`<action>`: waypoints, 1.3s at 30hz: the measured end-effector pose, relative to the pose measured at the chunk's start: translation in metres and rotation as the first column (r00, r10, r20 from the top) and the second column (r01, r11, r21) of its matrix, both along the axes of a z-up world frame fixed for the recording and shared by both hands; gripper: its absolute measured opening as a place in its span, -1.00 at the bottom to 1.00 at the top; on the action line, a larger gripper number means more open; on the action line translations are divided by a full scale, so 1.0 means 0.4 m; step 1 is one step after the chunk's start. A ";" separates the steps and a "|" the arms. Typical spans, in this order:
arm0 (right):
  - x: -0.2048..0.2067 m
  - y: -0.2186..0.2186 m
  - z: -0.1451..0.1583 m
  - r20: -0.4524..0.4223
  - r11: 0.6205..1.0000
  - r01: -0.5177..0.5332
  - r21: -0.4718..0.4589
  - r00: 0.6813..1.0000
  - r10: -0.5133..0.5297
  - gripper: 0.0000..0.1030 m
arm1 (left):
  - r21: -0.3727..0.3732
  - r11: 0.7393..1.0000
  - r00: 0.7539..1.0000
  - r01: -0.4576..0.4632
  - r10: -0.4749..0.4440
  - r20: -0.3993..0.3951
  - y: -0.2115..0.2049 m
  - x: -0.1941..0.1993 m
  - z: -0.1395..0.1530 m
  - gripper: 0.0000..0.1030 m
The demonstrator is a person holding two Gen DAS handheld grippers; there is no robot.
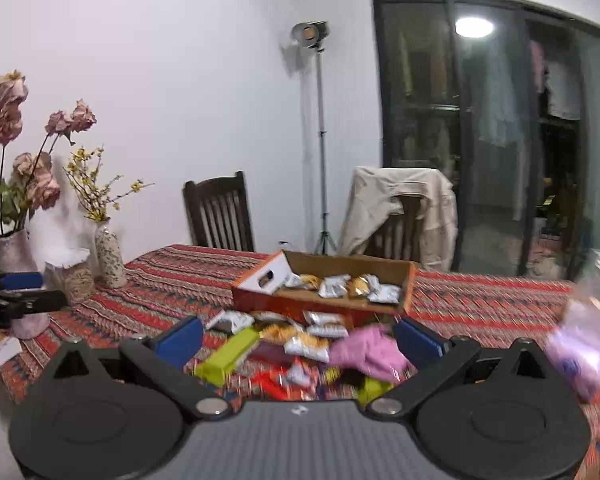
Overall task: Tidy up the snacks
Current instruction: 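Withdraw both tools from the box back toward the snack pile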
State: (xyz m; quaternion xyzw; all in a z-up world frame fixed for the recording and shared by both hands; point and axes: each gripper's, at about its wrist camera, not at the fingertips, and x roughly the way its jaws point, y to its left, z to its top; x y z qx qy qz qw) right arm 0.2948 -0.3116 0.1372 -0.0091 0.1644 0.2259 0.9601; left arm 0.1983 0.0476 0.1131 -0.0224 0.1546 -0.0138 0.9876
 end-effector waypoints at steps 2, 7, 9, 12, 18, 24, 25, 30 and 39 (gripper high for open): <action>-0.070 -0.001 -0.048 0.024 0.999 0.030 -0.017 0.999 -0.029 1.00 | 0.004 1.000 1.000 -0.021 0.021 0.012 -0.004 -0.051 -0.031 1.00; -0.231 0.006 -0.167 0.138 0.987 0.147 -0.064 0.981 -0.137 1.00 | 0.056 0.997 0.999 -0.052 0.051 0.006 -0.024 -0.141 -0.116 1.00; -0.271 0.001 -0.213 0.128 0.983 0.178 -0.036 0.977 -0.173 1.00 | 0.039 0.998 0.998 -0.053 0.053 -0.018 -0.023 -0.157 -0.149 1.00; -0.299 -0.011 -0.275 0.099 0.985 0.170 -0.014 0.981 -0.168 1.00 | 0.019 0.998 0.997 -0.055 0.056 -0.058 -0.020 -0.166 -0.189 1.00; -0.300 0.002 -0.345 0.073 0.977 0.181 -0.113 0.982 -0.174 1.00 | 0.009 0.996 0.990 -0.089 0.089 -0.109 -0.010 -0.160 -0.236 1.00; -0.257 -0.003 -0.378 0.019 0.981 0.168 -0.098 0.986 -0.167 1.00 | 0.028 0.997 0.986 -0.073 0.077 -0.146 -0.017 -0.110 -0.250 1.00; -0.249 -0.003 -0.379 0.014 0.981 0.168 -0.095 0.986 -0.168 1.00 | 0.030 0.997 0.985 -0.066 0.070 -0.156 -0.019 -0.097 -0.254 1.00; -0.202 0.009 -0.401 -0.011 0.980 0.160 -0.115 0.987 -0.162 0.96 | 0.054 0.998 0.982 -0.028 0.038 -0.184 -0.038 -0.030 -0.271 1.00; -0.075 0.020 -0.404 -0.068 0.983 0.167 -0.079 0.983 -0.173 0.83 | 0.046 0.999 0.979 0.012 -0.003 -0.202 -0.047 0.124 -0.276 1.00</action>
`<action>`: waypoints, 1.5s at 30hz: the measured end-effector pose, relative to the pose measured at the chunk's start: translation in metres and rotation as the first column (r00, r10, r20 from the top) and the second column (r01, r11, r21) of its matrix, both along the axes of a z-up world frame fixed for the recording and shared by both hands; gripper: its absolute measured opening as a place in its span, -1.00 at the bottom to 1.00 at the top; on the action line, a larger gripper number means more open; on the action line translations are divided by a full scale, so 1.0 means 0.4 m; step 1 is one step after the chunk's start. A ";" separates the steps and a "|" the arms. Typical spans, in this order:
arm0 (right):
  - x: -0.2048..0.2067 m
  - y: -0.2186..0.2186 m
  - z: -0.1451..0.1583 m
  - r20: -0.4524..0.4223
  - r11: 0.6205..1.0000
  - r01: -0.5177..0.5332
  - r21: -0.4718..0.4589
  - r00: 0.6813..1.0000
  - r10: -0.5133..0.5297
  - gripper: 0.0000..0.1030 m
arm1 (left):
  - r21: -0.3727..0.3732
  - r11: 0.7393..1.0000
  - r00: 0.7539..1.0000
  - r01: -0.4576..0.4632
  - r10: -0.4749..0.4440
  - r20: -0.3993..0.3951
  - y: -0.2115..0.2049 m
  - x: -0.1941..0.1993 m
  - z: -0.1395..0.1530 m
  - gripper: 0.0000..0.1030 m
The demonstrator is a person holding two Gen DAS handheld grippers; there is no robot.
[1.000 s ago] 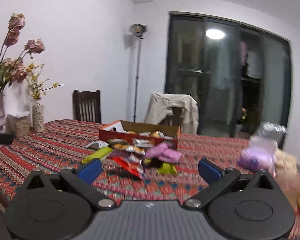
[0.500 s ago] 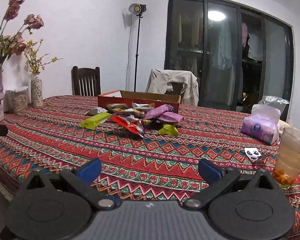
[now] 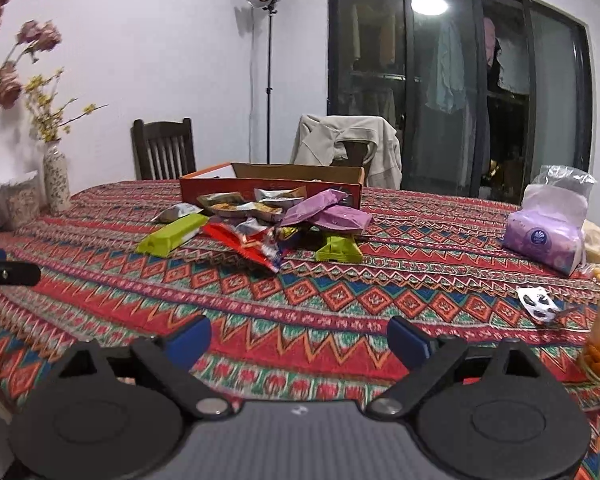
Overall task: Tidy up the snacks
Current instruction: 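Withdraw both tools from the box back toward the snack pile, then grasp a white-blue packet with the left tool while the right tool grasps another packet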
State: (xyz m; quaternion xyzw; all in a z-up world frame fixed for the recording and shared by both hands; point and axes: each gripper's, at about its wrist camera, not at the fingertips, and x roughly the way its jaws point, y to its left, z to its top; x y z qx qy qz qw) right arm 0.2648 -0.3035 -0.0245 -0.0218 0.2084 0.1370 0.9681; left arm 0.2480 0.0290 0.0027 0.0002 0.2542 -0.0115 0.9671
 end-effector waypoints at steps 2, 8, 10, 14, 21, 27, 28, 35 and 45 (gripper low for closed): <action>0.040 0.004 0.003 -0.007 1.000 0.013 0.010 1.000 -0.013 0.83 | -0.012 1.000 1.000 -0.002 0.002 -0.010 0.010 0.047 0.003 1.00; 0.166 0.026 0.024 -0.013 1.000 0.000 -0.006 1.000 -0.001 0.69 | -0.039 0.999 1.000 0.009 -0.009 -0.005 0.054 0.221 0.043 1.00; 0.218 0.037 0.035 -0.020 1.000 0.003 -0.021 1.000 -0.003 0.68 | -0.038 0.999 1.000 0.018 -0.018 0.000 0.066 0.293 0.057 1.00; 0.318 0.073 0.070 0.017 0.999 -0.033 -0.033 0.999 0.034 0.61 | 0.004 1.000 1.000 0.024 -0.024 -0.007 0.083 0.442 0.055 0.99; 0.513 0.155 0.103 0.006 0.994 -0.102 -0.043 0.995 0.102 0.42 | -0.014 0.999 0.997 0.045 -0.045 -0.070 0.111 0.671 -0.004 0.91; 0.647 0.230 0.080 -0.040 0.991 -0.134 -0.019 0.990 0.134 0.41 | -0.063 0.998 0.993 0.031 -0.038 -0.113 0.149 0.765 -0.075 0.76; 0.655 0.245 0.078 -0.036 0.988 -0.156 -0.022 0.987 0.155 0.41 | -0.079 0.996 0.991 0.035 -0.044 -0.125 0.155 0.771 -0.086 0.70; 0.699 0.379 0.077 -0.038 0.940 -0.318 -0.121 0.948 0.316 0.24 | -0.188 0.981 0.989 0.050 -0.075 -0.126 0.177 0.781 -0.085 0.09; 0.785 0.515 0.033 -0.124 0.892 -0.390 -0.228 0.921 0.370 -0.77 | -0.203 0.978 0.991 0.041 -0.066 -0.115 0.197 0.707 -0.028 -0.02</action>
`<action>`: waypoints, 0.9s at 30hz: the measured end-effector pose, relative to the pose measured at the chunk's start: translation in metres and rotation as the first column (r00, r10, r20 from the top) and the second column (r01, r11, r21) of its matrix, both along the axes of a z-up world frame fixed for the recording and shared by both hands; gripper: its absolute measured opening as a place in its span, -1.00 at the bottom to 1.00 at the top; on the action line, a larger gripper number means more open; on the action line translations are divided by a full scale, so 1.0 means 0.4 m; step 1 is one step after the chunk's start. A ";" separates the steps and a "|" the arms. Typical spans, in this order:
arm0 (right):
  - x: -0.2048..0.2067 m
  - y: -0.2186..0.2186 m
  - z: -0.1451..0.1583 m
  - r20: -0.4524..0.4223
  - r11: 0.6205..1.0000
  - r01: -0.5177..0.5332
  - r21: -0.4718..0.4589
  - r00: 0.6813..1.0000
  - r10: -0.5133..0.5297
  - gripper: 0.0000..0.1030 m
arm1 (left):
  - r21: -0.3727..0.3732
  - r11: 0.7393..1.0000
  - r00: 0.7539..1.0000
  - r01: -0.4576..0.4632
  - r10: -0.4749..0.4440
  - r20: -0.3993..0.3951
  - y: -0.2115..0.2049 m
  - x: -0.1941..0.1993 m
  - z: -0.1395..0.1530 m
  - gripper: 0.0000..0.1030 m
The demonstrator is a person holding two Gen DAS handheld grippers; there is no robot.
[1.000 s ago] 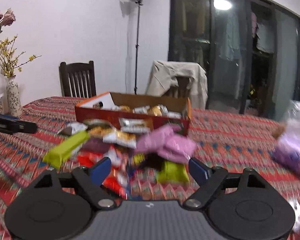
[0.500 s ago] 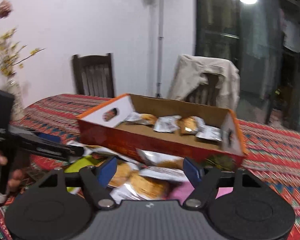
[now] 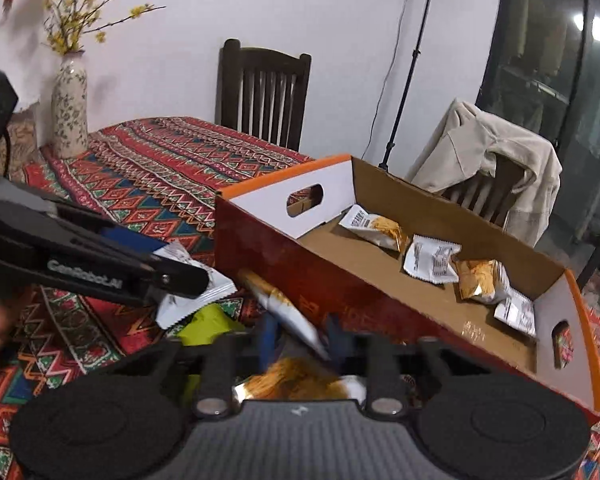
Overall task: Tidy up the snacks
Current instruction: 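Grasp a white-blue packet with the left tool while the right tool grasps another packet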
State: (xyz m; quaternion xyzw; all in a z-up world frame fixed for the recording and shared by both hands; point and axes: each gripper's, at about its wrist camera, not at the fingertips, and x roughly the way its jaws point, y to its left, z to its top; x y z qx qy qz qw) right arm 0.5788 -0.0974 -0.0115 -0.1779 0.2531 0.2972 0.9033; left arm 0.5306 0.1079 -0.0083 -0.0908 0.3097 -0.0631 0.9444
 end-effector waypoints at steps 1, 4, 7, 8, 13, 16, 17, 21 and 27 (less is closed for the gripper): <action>-0.006 -0.002 0.007 -0.002 1.000 0.000 0.011 1.000 0.000 -0.77 | -0.009 1.000 1.000 0.002 -0.002 0.010 0.001 -0.019 0.011 -0.02; -0.043 -0.030 0.038 0.011 0.998 -0.003 0.070 1.000 0.002 -0.83 | -0.036 0.999 0.999 0.015 -0.014 0.050 0.000 -0.108 0.049 -0.02; -0.104 -0.065 0.077 0.057 0.994 0.017 0.105 0.998 -0.023 -0.89 | -0.058 0.998 0.996 0.013 -0.008 0.085 -0.014 -0.213 0.080 -0.02; -0.137 -0.080 0.091 0.078 0.992 0.024 0.122 0.996 -0.033 -0.89 | -0.067 0.998 0.995 0.013 -0.006 0.097 -0.021 -0.252 0.088 -0.02; -0.332 -0.165 0.129 0.132 0.985 0.035 0.170 0.990 -0.058 -0.89 | -0.110 0.994 0.992 0.025 -0.011 0.129 -0.067 -0.431 0.107 -0.01; -0.448 -0.224 0.123 0.113 0.981 0.053 0.189 0.991 -0.075 -0.89 | -0.134 0.991 0.993 0.028 -0.012 0.116 -0.099 -0.507 0.102 -0.01; -0.477 -0.242 0.116 0.098 0.980 0.059 0.192 0.992 -0.079 -0.89 | -0.145 0.989 0.994 0.034 -0.018 0.111 -0.107 -0.529 0.099 -0.01; -0.581 -0.319 0.078 0.026 0.967 0.122 0.224 0.991 -0.131 -0.89 | -0.144 0.988 0.996 0.048 -0.035 0.088 -0.144 -0.597 0.092 -0.01; -0.679 -0.399 0.021 -0.035 0.958 0.168 0.230 0.986 -0.165 -0.89 | -0.107 0.993 0.995 0.047 -0.037 0.089 -0.191 -0.659 0.100 -0.01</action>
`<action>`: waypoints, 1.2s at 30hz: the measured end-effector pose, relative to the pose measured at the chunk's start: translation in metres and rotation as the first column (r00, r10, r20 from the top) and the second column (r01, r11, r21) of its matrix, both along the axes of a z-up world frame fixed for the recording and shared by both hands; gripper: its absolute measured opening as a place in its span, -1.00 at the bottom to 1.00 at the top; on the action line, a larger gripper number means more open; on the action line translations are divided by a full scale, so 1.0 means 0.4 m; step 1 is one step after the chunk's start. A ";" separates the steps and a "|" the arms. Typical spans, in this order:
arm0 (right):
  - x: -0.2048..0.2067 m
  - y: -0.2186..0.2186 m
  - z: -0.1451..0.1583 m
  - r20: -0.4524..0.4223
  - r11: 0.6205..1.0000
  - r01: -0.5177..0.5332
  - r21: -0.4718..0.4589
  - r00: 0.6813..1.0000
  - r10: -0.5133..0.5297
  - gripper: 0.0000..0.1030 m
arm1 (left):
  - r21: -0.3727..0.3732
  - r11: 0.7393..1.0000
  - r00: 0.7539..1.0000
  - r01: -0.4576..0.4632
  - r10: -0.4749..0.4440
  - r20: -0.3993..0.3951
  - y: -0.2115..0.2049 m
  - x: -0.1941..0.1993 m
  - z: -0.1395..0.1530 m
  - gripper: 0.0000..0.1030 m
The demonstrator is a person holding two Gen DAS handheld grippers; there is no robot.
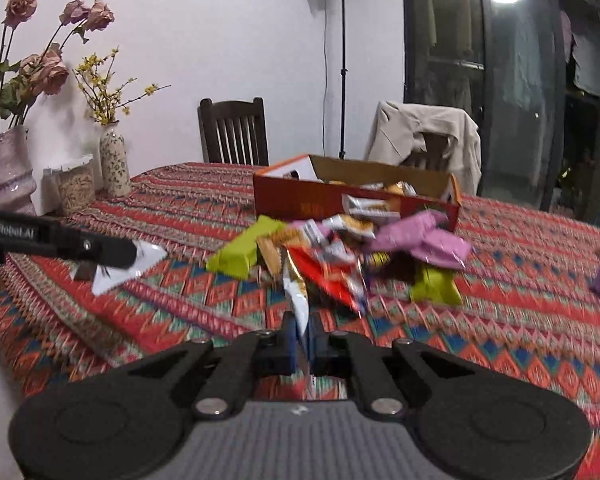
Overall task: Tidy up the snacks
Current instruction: 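Grasp a white-blue packet with the left tool while the right tool grasps another packet, then carry both packets into the orange box and open both tools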
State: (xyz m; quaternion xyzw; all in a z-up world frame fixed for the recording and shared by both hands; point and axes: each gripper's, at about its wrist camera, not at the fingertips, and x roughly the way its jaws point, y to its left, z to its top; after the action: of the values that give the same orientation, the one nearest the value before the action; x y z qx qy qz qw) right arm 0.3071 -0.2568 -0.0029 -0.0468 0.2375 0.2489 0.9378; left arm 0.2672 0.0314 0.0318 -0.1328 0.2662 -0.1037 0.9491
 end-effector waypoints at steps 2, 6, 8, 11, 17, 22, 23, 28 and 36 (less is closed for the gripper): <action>-0.024 -0.019 -0.006 0.000 1.000 0.008 0.009 1.000 -0.008 -0.89 | 0.015 1.000 1.000 0.000 0.000 0.006 -0.015 -0.011 0.004 -0.01; -0.051 -0.040 -0.010 0.004 1.000 0.012 0.026 1.000 -0.012 -0.89 | 0.029 1.000 1.000 0.009 -0.010 0.016 -0.033 -0.019 0.011 -0.01; -0.054 -0.049 -0.011 0.007 0.999 0.023 0.035 1.000 -0.023 -0.89 | 0.035 0.999 1.000 0.010 -0.011 0.020 -0.037 -0.018 0.015 -0.01; -0.043 -0.051 -0.005 0.009 0.999 0.030 0.045 1.000 -0.030 -0.89 | 0.035 0.999 1.000 0.014 -0.014 0.023 -0.033 -0.002 0.020 -0.01; 0.004 -0.062 0.042 0.043 0.997 0.017 0.082 0.999 -0.020 -0.89 | 0.024 0.999 0.996 0.038 -0.040 0.081 0.006 0.111 0.084 -0.01; 0.102 -0.050 0.125 0.109 0.995 -0.029 0.095 0.994 0.019 -0.89 | 0.011 0.997 0.992 0.071 -0.072 0.099 0.047 0.307 0.150 -0.01; 0.129 -0.043 0.145 0.132 0.996 -0.033 0.083 0.991 0.021 -0.89 | 0.006 0.997 0.993 0.075 -0.075 0.095 0.053 0.352 0.159 -0.01; 0.310 -0.017 0.231 0.194 0.998 -0.028 0.059 0.981 0.016 -0.89 | 0.013 0.995 0.993 0.102 -0.103 0.051 0.063 0.609 0.177 -0.01; 0.762 0.073 0.222 -0.005 0.997 -0.025 0.074 1.000 0.026 -0.89 | 0.133 0.991 0.995 0.030 -0.017 -0.096 0.055 1.017 0.082 -0.01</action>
State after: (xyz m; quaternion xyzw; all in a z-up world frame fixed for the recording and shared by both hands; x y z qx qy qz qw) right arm 0.6117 -0.2275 0.0859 -0.0143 0.2302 0.2696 0.9350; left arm 0.6739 0.0532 0.0646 -0.0701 0.3188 -0.0901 0.9409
